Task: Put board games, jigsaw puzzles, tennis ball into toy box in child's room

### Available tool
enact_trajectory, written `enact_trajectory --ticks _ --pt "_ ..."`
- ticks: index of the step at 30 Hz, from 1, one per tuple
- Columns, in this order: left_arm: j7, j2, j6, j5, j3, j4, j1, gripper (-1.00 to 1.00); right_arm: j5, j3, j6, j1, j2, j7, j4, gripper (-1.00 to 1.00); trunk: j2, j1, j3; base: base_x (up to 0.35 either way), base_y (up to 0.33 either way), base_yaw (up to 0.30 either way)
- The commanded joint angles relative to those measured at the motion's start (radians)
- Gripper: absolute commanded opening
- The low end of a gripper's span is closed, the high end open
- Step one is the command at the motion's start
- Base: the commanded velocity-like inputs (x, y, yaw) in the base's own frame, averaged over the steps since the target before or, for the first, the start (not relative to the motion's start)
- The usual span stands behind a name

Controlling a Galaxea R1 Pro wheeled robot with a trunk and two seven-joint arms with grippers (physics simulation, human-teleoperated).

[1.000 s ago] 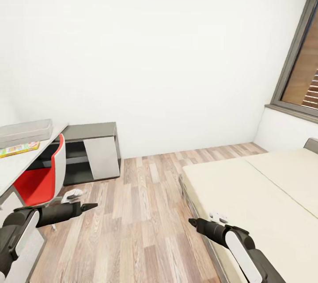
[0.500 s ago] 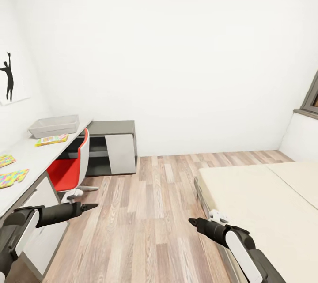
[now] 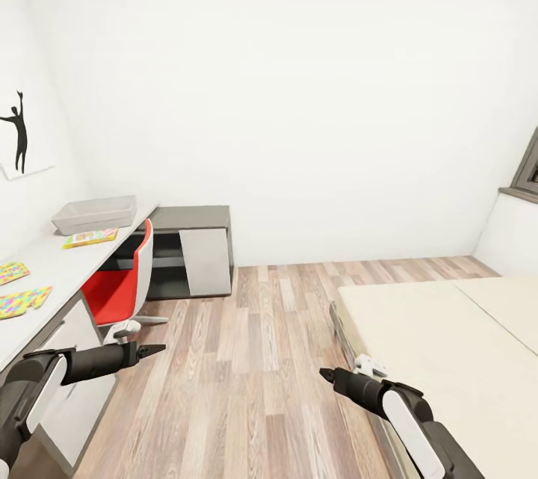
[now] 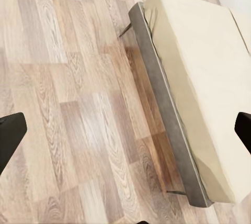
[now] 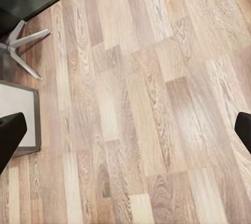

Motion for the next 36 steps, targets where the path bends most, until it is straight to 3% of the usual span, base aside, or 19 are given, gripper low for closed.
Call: enact_trajectory --ticks 1,11,36 --pt "-0.002 0.0 0.005 0.002 0.001 0.0 -0.001 1.0 -0.01 0.002 0.001 -0.001 -0.001 -0.01 -0.001 1.0 -0.002 0.001 -0.001 -0.006 -0.006 0.0" --pt "-0.002 0.0 0.005 0.002 0.001 0.0 -0.001 1.0 -0.011 0.002 0.001 -0.001 -0.001 -0.009 -0.001 1.0 -0.002 0.001 0.002 -0.059 -0.054 0.0" --pt "-0.001 0.0 0.005 0.002 0.001 0.0 -0.001 1.0 -0.012 0.002 0.001 -0.001 -0.001 -0.01 -0.001 1.0 -0.002 0.001 0.002 -0.029 -0.182 0.0"
